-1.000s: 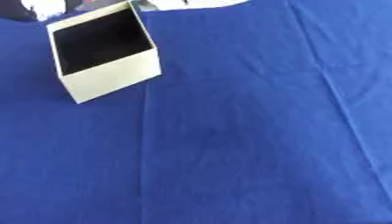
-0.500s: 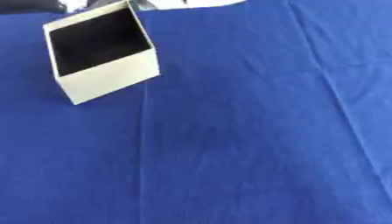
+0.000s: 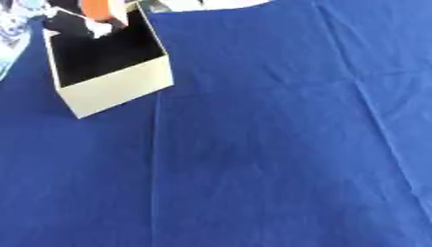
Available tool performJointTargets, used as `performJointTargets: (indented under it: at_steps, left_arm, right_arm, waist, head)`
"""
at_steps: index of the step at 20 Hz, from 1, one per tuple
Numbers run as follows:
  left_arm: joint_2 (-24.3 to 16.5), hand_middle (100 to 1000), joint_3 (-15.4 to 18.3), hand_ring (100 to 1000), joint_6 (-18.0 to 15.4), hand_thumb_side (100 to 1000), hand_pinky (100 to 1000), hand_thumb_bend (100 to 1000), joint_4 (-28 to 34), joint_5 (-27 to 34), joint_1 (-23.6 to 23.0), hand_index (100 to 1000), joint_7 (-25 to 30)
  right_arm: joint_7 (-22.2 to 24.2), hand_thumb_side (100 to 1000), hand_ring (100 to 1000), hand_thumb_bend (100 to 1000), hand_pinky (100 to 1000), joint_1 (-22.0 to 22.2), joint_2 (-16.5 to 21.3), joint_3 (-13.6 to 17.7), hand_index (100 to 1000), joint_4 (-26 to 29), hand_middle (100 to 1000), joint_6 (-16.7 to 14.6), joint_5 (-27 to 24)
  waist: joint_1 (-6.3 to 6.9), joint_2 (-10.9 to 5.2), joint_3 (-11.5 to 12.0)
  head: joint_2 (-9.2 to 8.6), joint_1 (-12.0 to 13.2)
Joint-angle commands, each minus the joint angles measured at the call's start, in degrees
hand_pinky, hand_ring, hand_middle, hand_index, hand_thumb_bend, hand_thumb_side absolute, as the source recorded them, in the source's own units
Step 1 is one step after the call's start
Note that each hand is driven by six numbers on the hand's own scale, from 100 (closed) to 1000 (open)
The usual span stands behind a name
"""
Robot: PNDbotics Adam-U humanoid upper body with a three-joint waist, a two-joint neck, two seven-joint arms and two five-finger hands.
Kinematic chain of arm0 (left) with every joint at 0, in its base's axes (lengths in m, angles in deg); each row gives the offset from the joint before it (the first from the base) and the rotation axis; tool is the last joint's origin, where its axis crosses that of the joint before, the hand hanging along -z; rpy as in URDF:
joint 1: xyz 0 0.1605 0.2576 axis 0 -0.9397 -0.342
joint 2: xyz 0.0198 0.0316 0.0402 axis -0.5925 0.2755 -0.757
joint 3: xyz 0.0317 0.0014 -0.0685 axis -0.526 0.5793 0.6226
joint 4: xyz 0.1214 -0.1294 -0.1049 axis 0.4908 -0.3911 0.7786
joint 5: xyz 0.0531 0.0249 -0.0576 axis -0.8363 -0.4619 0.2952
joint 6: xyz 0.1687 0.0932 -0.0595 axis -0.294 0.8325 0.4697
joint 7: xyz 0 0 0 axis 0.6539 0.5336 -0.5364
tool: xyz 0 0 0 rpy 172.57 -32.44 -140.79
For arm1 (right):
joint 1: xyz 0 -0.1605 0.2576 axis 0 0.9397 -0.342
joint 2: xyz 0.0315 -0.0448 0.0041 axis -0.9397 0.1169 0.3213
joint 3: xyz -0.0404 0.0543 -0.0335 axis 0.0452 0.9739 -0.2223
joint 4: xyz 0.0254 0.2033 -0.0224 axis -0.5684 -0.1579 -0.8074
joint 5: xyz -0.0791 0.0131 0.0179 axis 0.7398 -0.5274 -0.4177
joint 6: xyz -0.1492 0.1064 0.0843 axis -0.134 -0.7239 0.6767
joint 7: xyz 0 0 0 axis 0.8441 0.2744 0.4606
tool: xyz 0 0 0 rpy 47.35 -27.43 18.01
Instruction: Pick up objects on the table and place them in the box.
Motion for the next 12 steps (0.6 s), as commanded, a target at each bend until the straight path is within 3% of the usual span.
performJointTargets:
  at_steps: [1, 6, 9, 12]
  left_arm:
    - [-0.81, 489, 1.10, 387, -0.36, 338, 221, 100, -0.71, -0.95, 0.77, 502, 1.16]
    - [-0.51, 497, 1.30, 402, -0.35, 311, 230, 100, -2.23, -2.20, 0.59, 514, 4.12]
    - [-0.12, 527, 1.55, 438, -0.55, 215, 281, 100, -2.73, -2.36, 0.60, 550, 5.29]
    - [0.19, 548, 1.64, 474, -1.55, 195, 327, 100, -3.10, -2.39, 0.60, 591, 5.78]
  right_arm:
    - [-0.12, 807, 759, 100, 814, -0.52, 0.76, 0.76, 740, 1.16, 600, -0.02, -0.36]
    - [-0.25, 806, 759, 100, 814, -0.59, 0.64, 0.81, 739, 1.16, 600, -0.07, -0.44]
    - [-0.29, 805, 758, 100, 814, -0.53, 0.56, 0.85, 739, 1.16, 599, 0.00, -0.42]
    - [-0.35, 805, 758, 100, 813, -0.50, 0.41, 0.91, 738, 1.16, 599, 0.03, -0.44]
  waist:
    - [-0.11, -1.11, -0.07]
    - [-0.20, -1.14, -0.13]
    - [-0.19, -1.13, -0.16]
    - [-0.17, -1.11, -0.25]
  head:
    - [-0.26, 0.06]
    - [-0.18, 0.14]
    - [-0.23, 0.29]
    - [-0.27, 0.33]
